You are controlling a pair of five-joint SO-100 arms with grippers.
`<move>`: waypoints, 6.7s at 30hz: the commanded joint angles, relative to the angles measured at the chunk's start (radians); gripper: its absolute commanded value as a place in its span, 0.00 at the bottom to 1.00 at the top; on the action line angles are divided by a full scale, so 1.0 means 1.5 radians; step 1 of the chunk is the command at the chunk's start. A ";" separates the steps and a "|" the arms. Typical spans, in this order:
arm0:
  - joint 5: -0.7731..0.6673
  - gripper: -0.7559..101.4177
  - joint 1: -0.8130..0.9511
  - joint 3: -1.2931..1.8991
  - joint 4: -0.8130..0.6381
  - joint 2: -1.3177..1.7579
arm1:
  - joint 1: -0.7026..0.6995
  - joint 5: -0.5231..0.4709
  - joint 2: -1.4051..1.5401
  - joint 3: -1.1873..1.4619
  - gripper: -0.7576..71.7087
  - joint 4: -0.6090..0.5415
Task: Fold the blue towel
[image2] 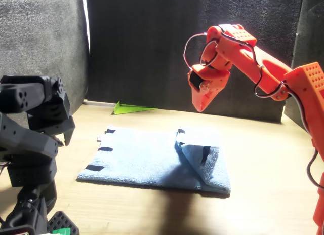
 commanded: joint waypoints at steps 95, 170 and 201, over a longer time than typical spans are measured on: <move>0.005 0.11 0.013 0.015 0.010 0.031 | 0.242 -0.009 -0.198 -0.086 0.01 0.005; 0.008 0.18 0.010 0.020 0.012 0.045 | -0.101 -0.072 -0.177 0.199 0.01 0.006; 0.008 0.16 0.009 0.021 0.012 0.046 | -0.183 -0.139 -0.210 0.145 0.01 0.006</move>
